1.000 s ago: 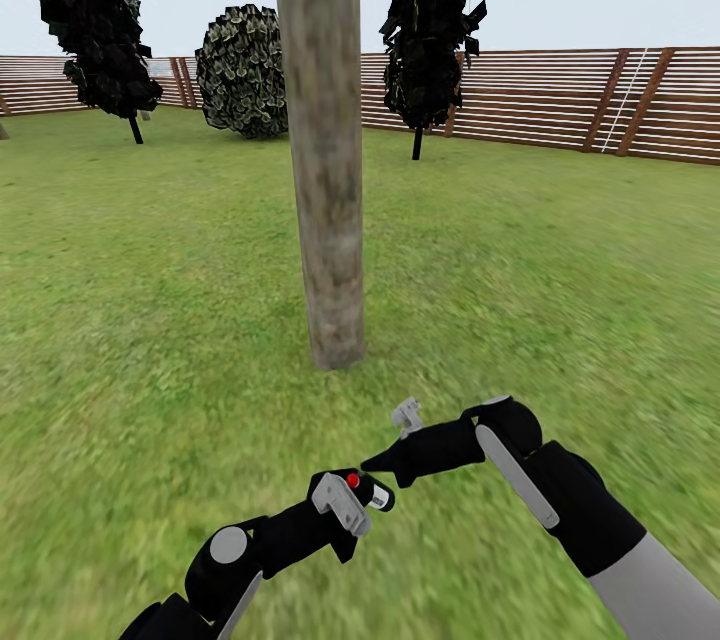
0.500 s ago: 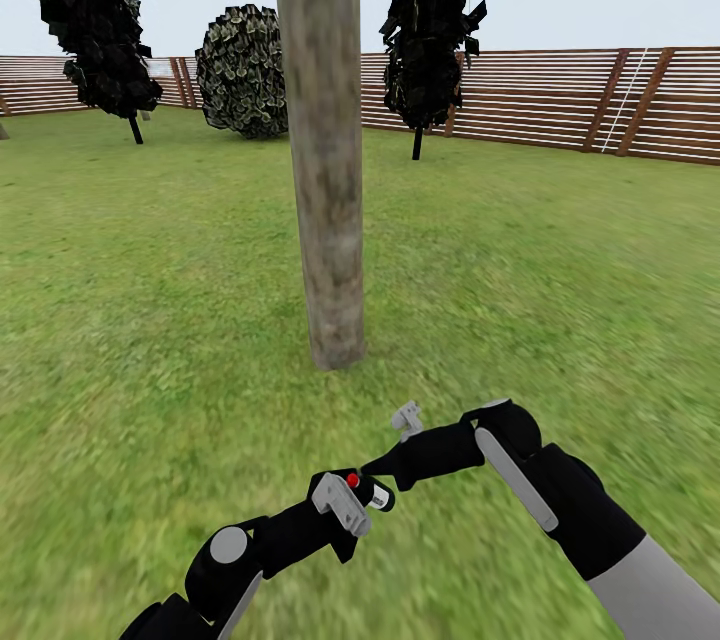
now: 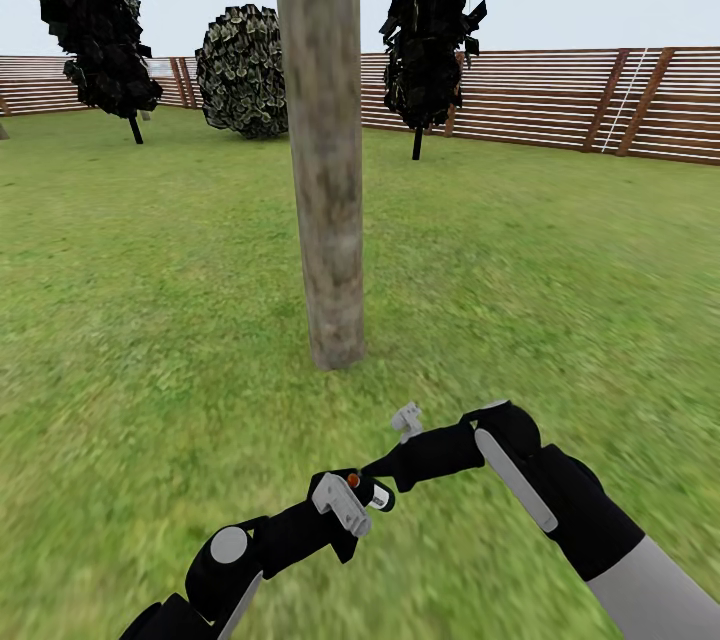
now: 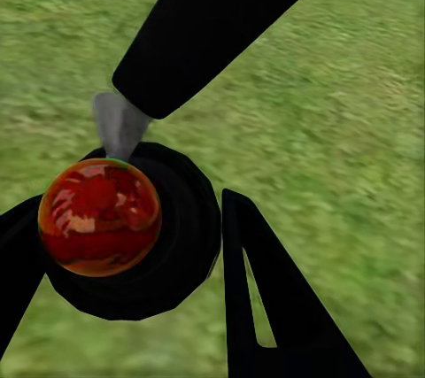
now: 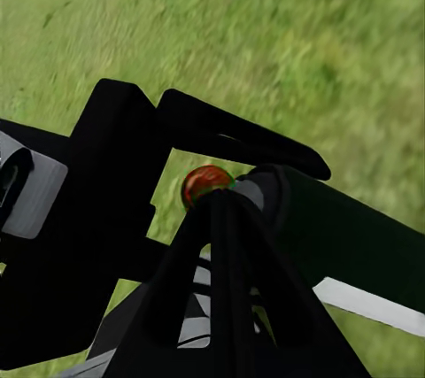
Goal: In the garden, pick up the pesticide atomizer on the floor and spray pesticide onto both trees until each tree trunk is fully covered.
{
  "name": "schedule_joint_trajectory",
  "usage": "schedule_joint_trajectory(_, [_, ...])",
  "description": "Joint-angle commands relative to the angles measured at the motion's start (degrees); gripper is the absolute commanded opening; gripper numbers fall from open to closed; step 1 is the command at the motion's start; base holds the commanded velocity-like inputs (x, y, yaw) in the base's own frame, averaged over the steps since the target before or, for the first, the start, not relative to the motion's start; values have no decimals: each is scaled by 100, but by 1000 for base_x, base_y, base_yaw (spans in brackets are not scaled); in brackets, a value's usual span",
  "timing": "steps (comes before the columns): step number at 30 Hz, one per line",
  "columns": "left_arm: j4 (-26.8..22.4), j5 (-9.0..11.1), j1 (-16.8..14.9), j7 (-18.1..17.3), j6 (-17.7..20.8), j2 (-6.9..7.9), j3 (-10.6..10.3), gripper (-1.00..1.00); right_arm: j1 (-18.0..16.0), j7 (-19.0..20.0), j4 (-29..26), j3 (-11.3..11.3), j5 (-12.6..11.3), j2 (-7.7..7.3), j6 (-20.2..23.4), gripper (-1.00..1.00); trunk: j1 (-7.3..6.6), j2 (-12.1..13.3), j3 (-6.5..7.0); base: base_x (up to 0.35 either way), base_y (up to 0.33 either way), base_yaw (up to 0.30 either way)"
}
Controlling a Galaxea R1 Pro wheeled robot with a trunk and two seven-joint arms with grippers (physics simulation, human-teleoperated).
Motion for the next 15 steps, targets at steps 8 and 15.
schedule_joint_trajectory(8, [-8, -11, -4, 4, 29, 1, -9, -100, -3, 26, 96, 9, 19, 27, 15, -100, -1, -2, -5, 0, 0, 0])
schedule_joint_trajectory(15, [-2, -24, -4, 10, 29, 1, -76, -100, 2, 35, -145, -45, -6, -1, 15, -100, -1, -2, -5, 0, 0, 0])
